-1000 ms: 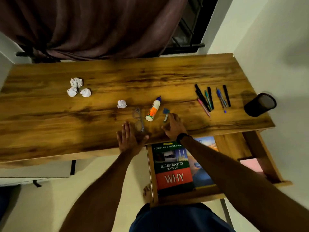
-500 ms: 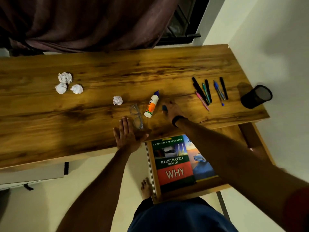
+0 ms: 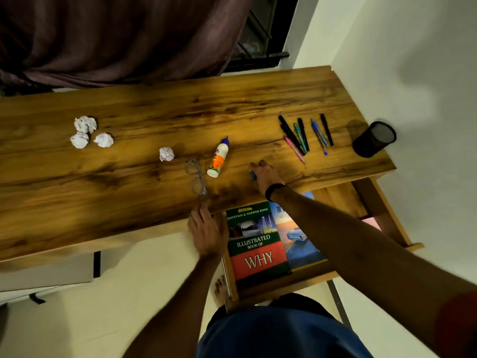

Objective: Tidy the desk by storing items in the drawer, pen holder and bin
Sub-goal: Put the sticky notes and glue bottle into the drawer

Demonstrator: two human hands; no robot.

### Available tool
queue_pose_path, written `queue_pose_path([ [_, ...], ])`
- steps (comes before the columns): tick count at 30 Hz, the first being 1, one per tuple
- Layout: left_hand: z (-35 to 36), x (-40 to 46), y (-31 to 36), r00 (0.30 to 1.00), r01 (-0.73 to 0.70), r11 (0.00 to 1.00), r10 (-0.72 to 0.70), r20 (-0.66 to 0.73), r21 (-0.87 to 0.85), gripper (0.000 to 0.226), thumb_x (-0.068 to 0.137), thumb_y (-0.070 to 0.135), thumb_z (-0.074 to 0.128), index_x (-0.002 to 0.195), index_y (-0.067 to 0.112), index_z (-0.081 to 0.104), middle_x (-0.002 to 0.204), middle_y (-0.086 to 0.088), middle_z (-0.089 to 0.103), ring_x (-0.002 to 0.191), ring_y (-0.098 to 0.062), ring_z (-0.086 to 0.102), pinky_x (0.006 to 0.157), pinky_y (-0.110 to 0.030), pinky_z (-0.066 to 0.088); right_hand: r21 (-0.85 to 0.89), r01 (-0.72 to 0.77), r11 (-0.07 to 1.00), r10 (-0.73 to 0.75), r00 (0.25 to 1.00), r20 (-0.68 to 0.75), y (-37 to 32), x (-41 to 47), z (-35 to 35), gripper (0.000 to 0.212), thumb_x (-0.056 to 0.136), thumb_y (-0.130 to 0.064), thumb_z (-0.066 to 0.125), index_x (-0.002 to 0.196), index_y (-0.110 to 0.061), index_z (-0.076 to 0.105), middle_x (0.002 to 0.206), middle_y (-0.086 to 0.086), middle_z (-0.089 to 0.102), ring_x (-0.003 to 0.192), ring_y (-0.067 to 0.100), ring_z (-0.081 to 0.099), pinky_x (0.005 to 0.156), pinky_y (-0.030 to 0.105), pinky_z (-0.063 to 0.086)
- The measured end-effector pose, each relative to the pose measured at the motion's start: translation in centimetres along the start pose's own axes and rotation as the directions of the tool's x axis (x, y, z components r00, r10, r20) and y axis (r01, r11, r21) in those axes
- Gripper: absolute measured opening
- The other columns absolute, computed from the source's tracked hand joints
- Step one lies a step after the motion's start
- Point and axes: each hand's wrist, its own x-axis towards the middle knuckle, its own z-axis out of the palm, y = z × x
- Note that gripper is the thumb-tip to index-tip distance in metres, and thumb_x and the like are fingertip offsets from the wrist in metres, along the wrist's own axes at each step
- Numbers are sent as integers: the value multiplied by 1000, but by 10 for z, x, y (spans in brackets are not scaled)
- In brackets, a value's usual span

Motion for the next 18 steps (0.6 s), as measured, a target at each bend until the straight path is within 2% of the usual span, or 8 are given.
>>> queue_pose_path([
  [4, 6, -21, 36, 990, -83, 987, 97, 100, -137, 35, 93, 40, 50, 117, 14, 55, 112, -12, 59, 105, -27, 55, 88, -39, 47, 282, -20, 959, 17, 1000, 12, 24, -13, -1, 40, 77, -9, 73, 113, -14, 58, 110, 13, 55, 96, 31, 59, 84, 38, 52],
  [6, 8, -20, 64, 976, -69, 968, 115, 184, -239, 24, 95, 36, 54, 108, 17, 61, 103, -6, 68, 97, -16, 58, 82, -27, 43, 462, -51, 885, 45, 999, 25, 37, -23, -7, 34, 76, -8, 76, 107, -12, 62, 101, 10, 61, 94, 27, 61, 80, 33, 50],
  [8, 25, -15, 95, 945, 129, 911, 7, 326, -393, 29, 92, 43, 55, 103, 17, 63, 99, -3, 70, 93, -17, 63, 78, -24, 40, 538, -61, 841, 44, 998, 44, 56, -37, -14, 34, 77, -11, 76, 108, -12, 64, 105, 9, 66, 97, 24, 61, 79, 31, 48],
  [10, 46, -10, 127, 875, 422, 760, -200, 440, -494, 39, 85, 57, 55, 99, 20, 62, 99, -3, 67, 87, -21, 64, 77, -30, 48, 553, -7, 833, -13, 999, 32, 78, -55, -17, 31, 79, -10, 73, 108, -12, 65, 108, 9, 69, 100, 24, 62, 82, 33, 49],
  [12, 74, -15, 158, 786, 587, 623, -286, 548, -518, 35, 90, 53, 57, 102, 21, 60, 97, -8, 66, 73, -22, 65, 60, -33, 54, 550, 54, 833, -85, 996, 31, 107, -76, -17, 24, 84, -10, 68, 108, -10, 65, 110, 10, 68, 102, 26, 61, 83, 37, 48],
  [13, 85, -20, 175, 755, 622, 595, -287, 589, -508, 34, 94, 46, 56, 110, 17, 59, 98, -9, 66, 71, -21, 65, 55, -30, 54, 549, 76, 832, -118, 992, 41, 124, -86, -16, 21, 87, -11, 66, 108, -8, 65, 110, 11, 67, 102, 27, 61, 83, 37, 47],
  [16, 125, -36, 208, 729, 626, 639, -276, 626, -447, 34, 96, 33, 56, 118, 7, 60, 105, -15, 68, 86, -30, 67, 70, -35, 59, 539, 106, 836, -180, 980, 85, 170, -111, -12, 24, 87, -16, 68, 107, -5, 66, 109, 14, 68, 98, 29, 63, 79, 33, 46],
  [18, 154, -50, 219, 721, 612, 689, -287, 630, -388, 33, 94, 36, 59, 115, 11, 67, 110, -17, 70, 94, -31, 67, 83, -43, 57, 520, 111, 847, -203, 971, 123, 200, -122, -10, 31, 83, -26, 69, 106, -5, 66, 106, 15, 69, 95, 30, 63, 79, 34, 46],
])
